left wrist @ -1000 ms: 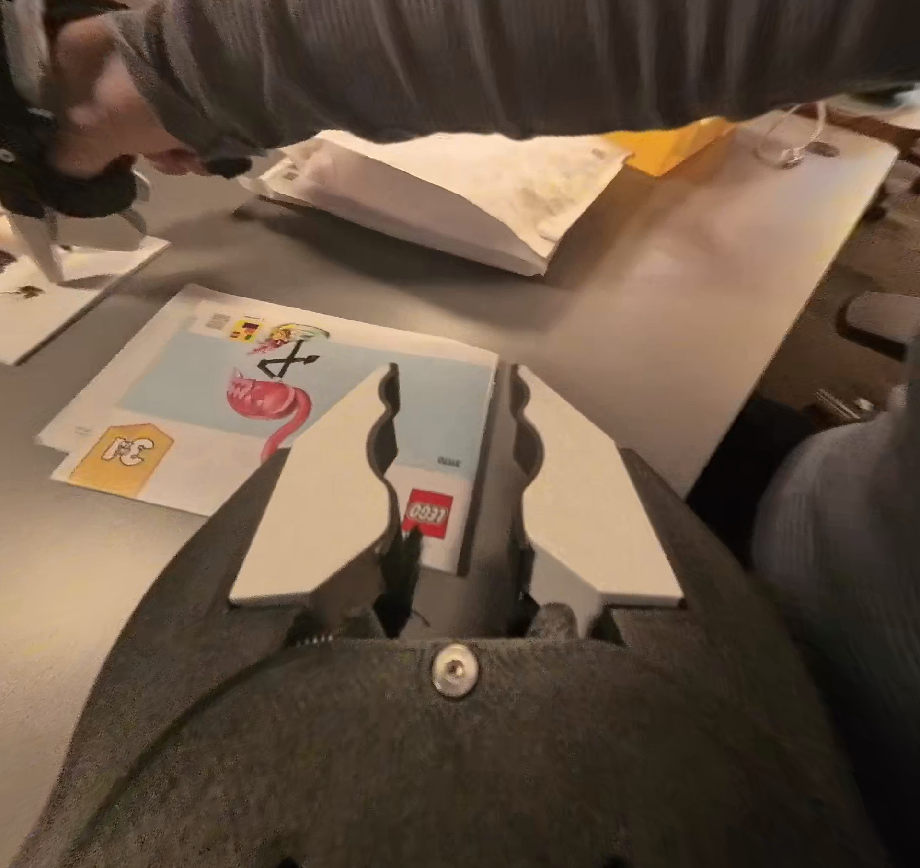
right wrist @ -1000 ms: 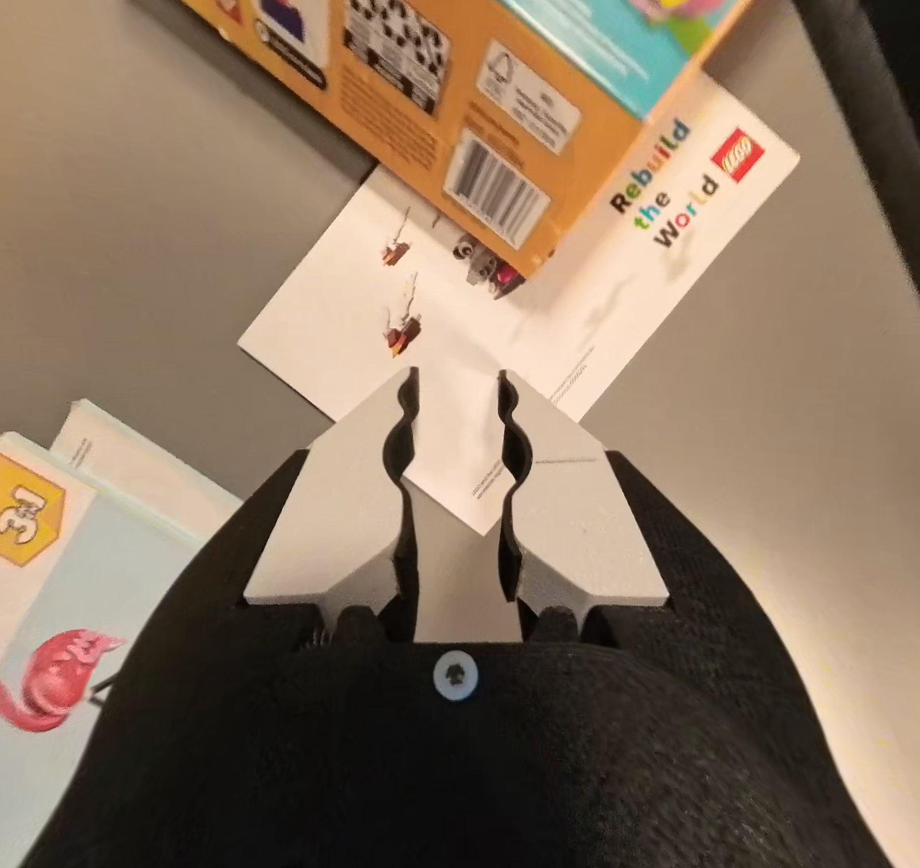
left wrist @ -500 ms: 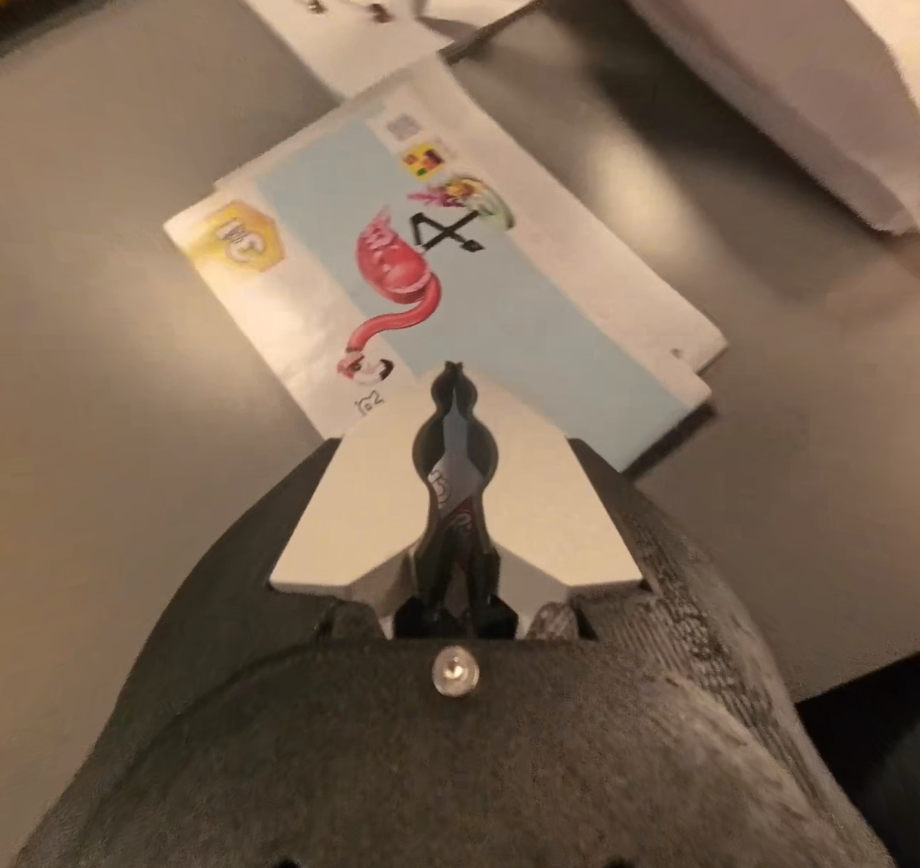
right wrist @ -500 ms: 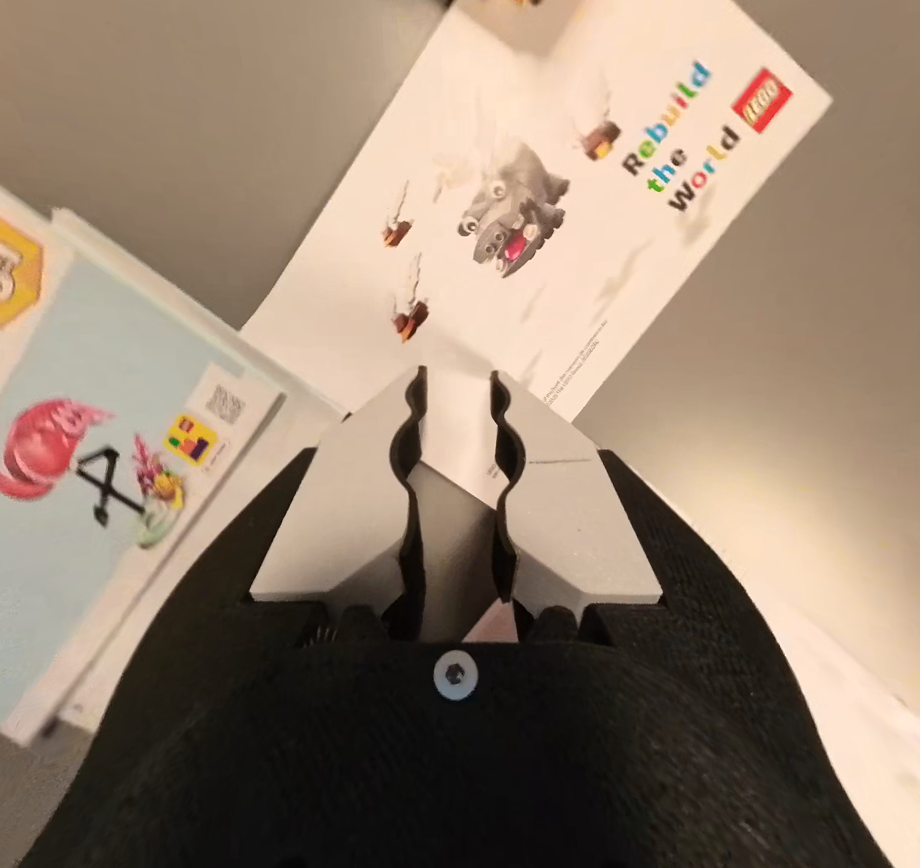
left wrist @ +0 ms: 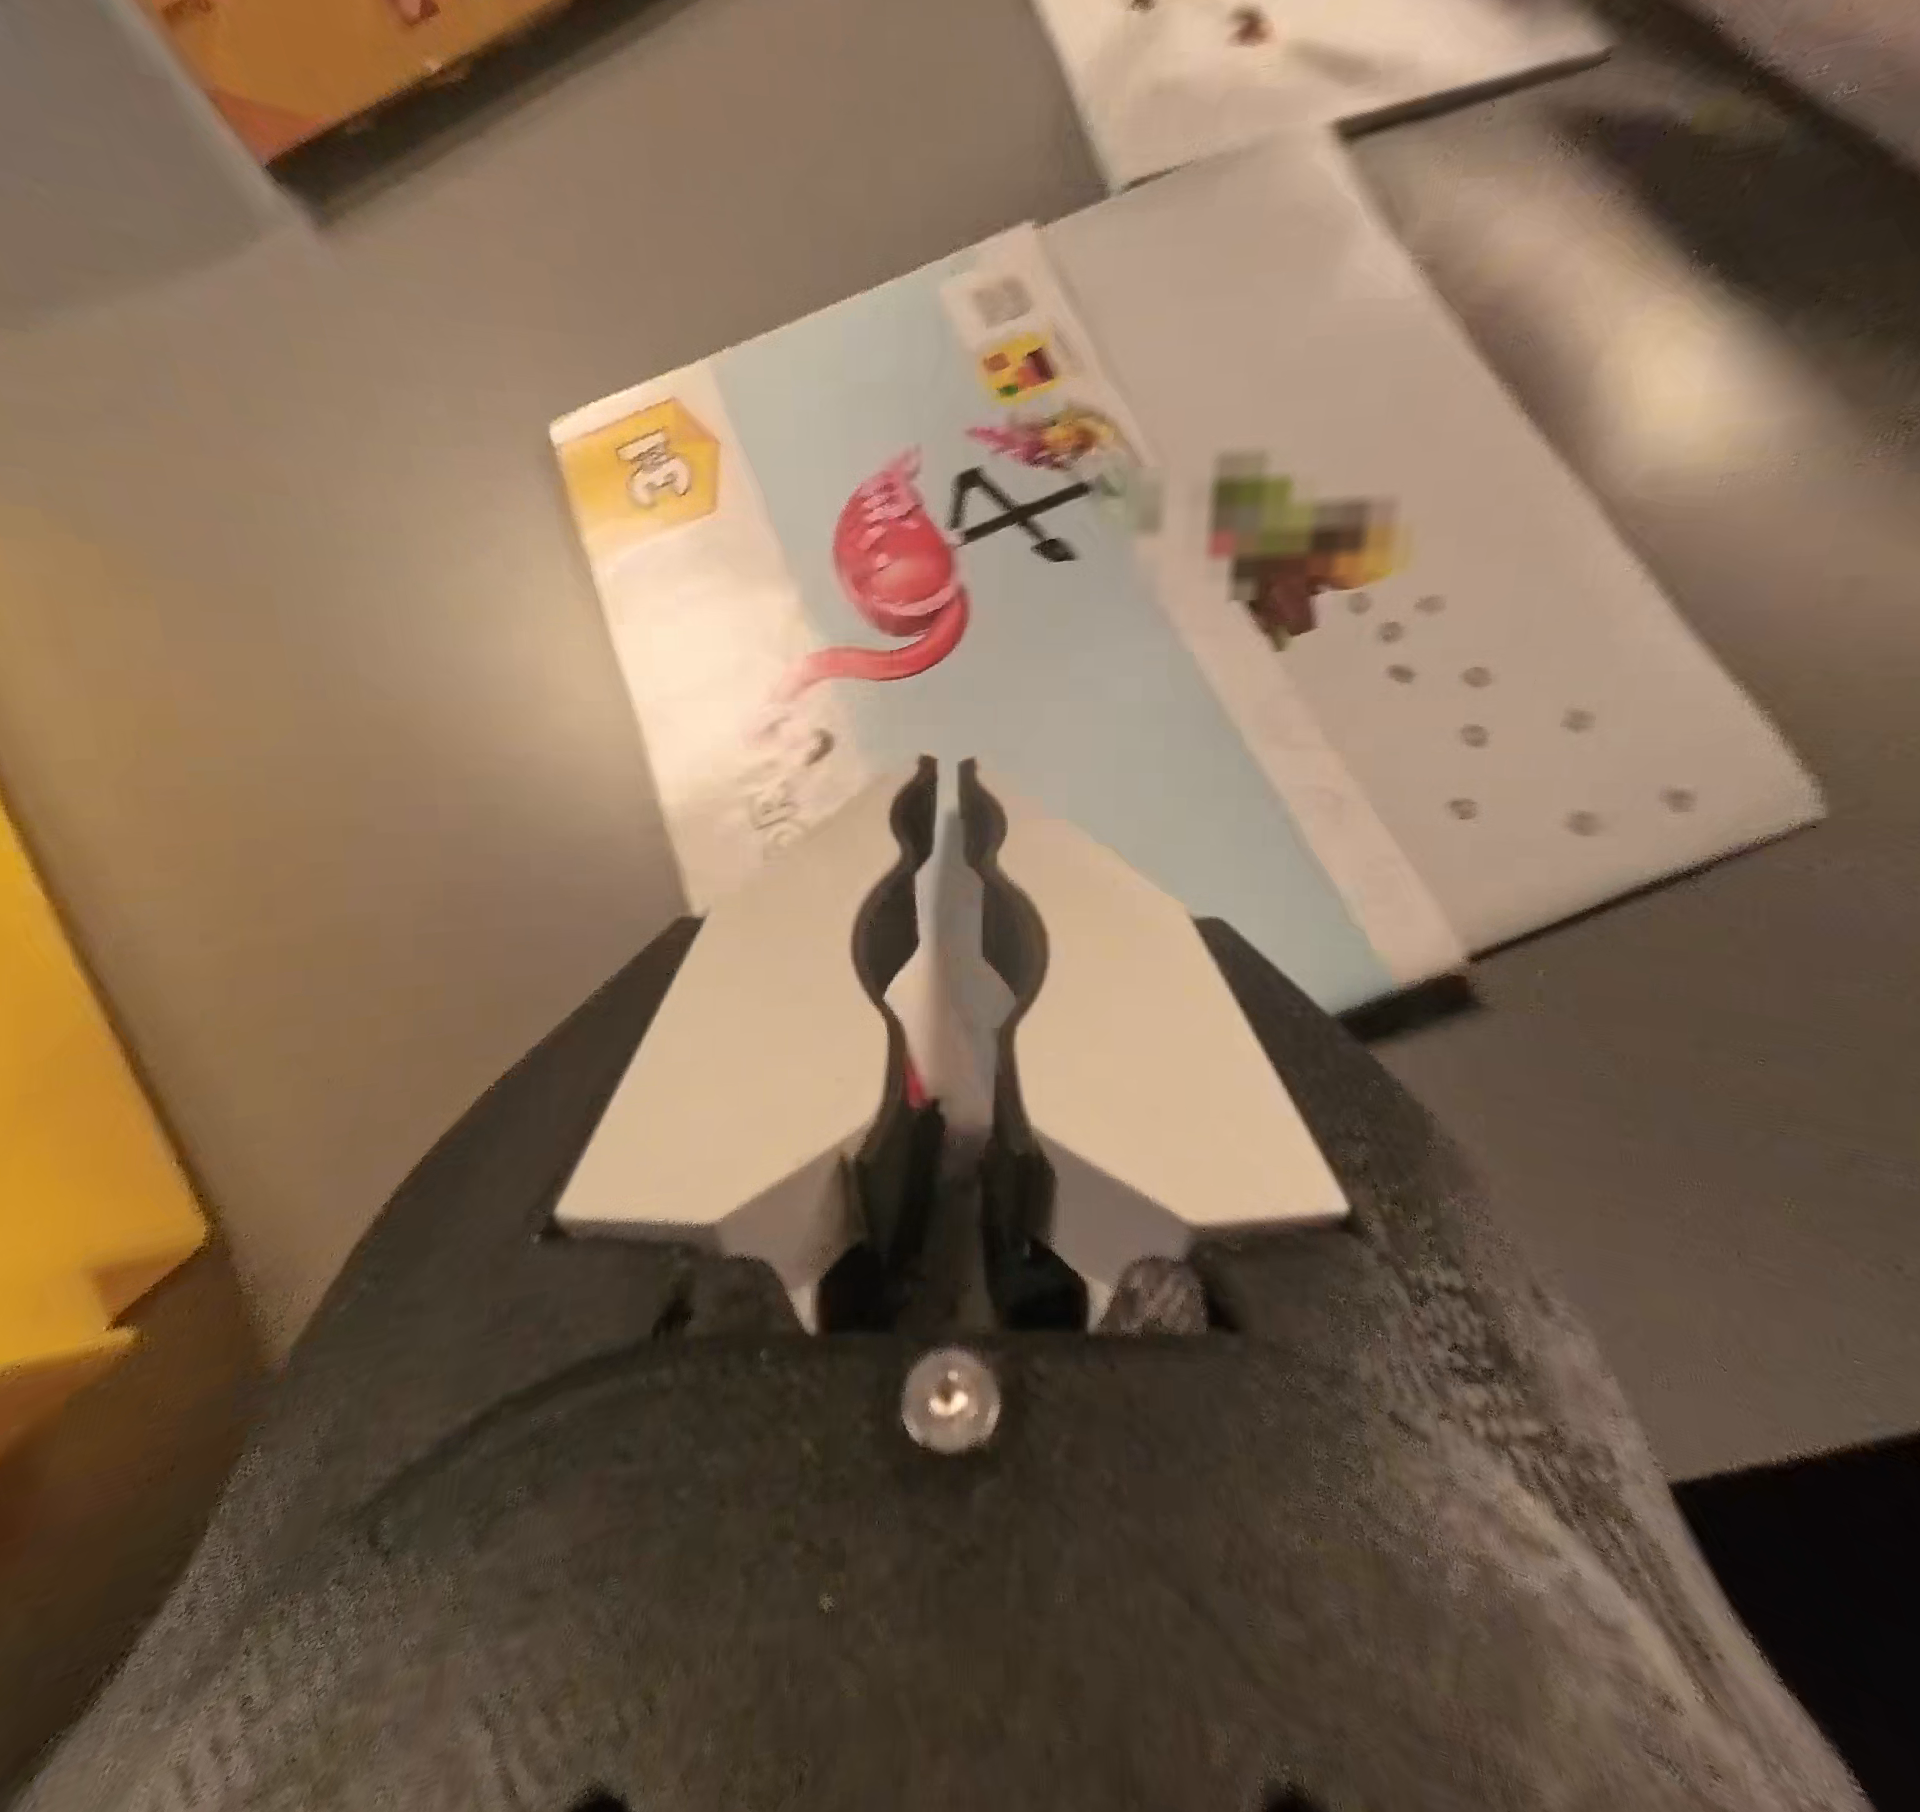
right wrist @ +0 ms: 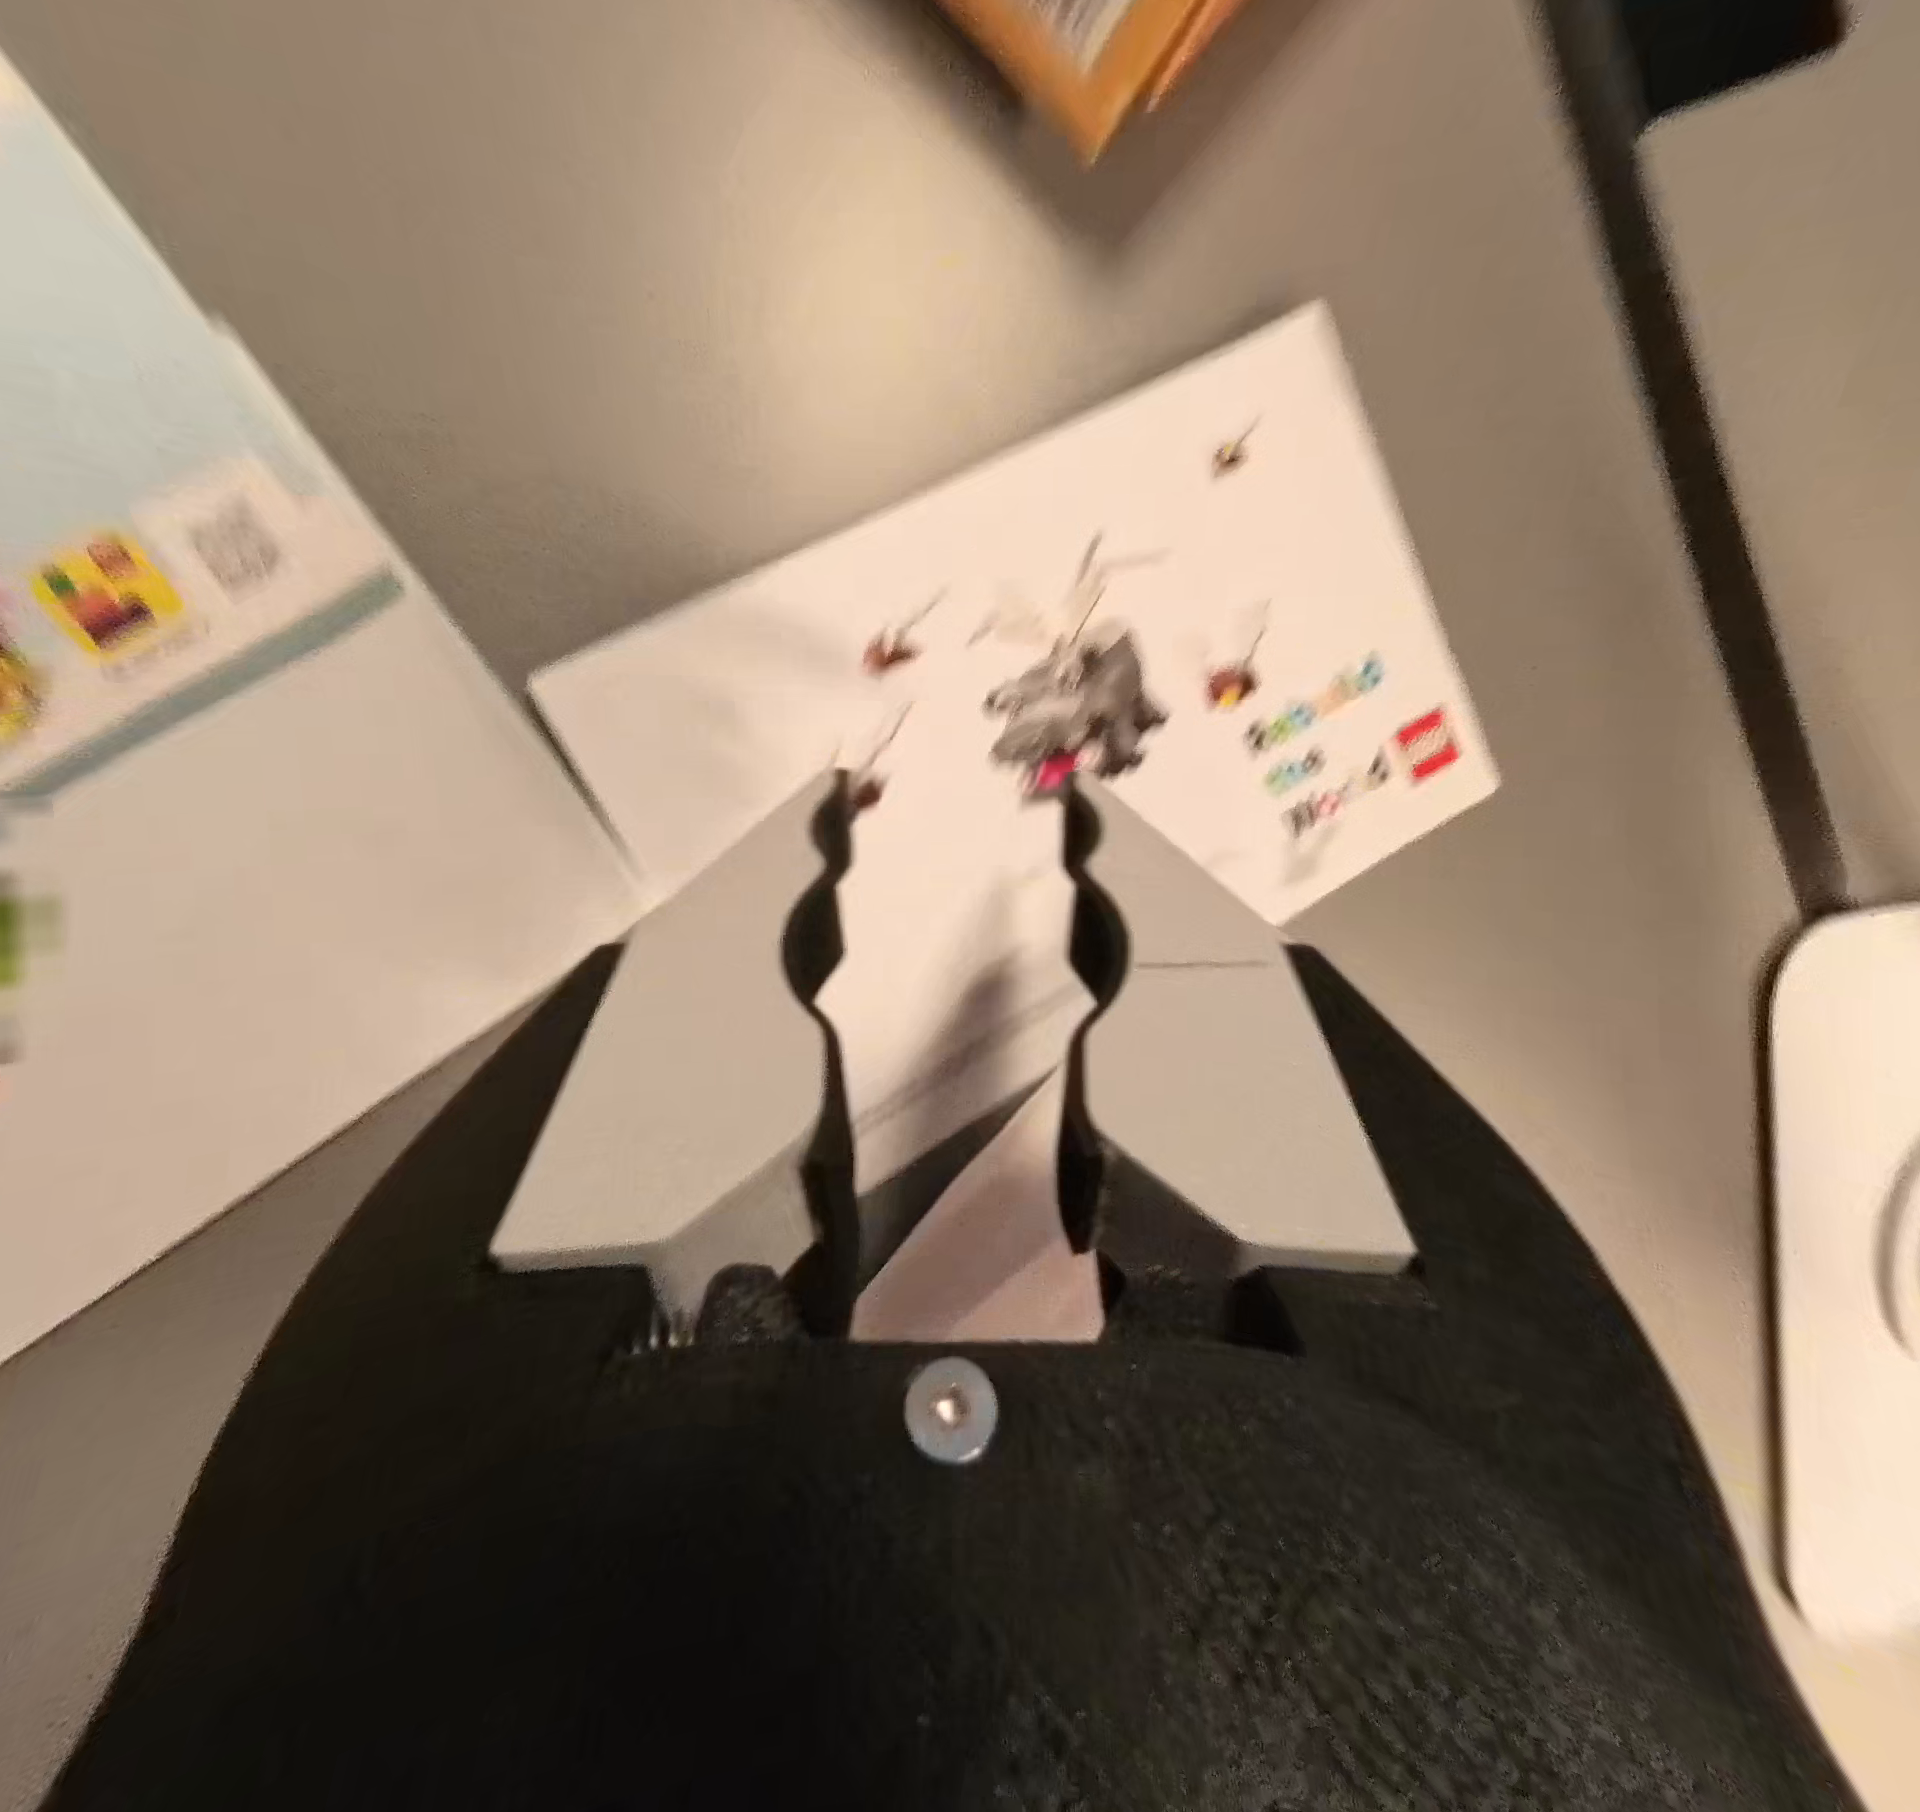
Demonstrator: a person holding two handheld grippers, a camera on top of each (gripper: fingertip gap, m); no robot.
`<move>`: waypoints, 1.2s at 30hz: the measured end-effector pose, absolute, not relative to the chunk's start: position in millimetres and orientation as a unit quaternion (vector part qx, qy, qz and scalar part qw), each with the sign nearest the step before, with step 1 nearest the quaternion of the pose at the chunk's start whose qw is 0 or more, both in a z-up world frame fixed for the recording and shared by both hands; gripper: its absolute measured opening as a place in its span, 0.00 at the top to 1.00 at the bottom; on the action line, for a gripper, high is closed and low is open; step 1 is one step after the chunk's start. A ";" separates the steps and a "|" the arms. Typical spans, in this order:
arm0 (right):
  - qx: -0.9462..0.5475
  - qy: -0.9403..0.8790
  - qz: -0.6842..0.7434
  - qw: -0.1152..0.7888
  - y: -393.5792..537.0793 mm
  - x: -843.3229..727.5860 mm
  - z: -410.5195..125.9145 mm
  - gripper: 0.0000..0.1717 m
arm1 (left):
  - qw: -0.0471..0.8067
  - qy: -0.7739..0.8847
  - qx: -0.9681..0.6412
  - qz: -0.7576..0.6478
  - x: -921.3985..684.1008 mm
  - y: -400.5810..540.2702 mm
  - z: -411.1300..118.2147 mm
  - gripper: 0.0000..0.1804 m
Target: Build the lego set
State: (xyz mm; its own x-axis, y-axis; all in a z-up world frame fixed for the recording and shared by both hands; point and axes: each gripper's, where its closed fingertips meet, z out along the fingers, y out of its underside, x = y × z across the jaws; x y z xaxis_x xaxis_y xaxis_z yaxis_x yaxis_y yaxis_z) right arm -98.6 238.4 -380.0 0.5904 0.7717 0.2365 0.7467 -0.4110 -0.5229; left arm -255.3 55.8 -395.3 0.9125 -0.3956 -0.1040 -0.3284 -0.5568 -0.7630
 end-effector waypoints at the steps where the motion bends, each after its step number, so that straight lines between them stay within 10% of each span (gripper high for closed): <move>1: -0.831 -0.456 0.063 0.312 246.7 -105.8 -371.2 0.67 | 0.436 0.216 -0.872 -0.056 -246.4 51.6 -391.9 0.97; 6: -0.799 -0.532 0.134 0.246 284.1 -93.9 -365.8 0.47 | 0.466 0.262 -0.830 -0.157 -206.2 29.4 -367.3 0.90; 26: -0.816 -0.464 0.345 -0.022 349.5 -74.1 -389.4 0.68 | 0.295 0.346 -0.876 -0.162 -102.8 205.2 -407.3 1.00; 36: -0.771 -0.383 0.498 -0.105 339.2 -84.6 -352.9 0.66 | 0.344 0.335 -0.865 -0.144 -102.0 208.8 -406.7 1.00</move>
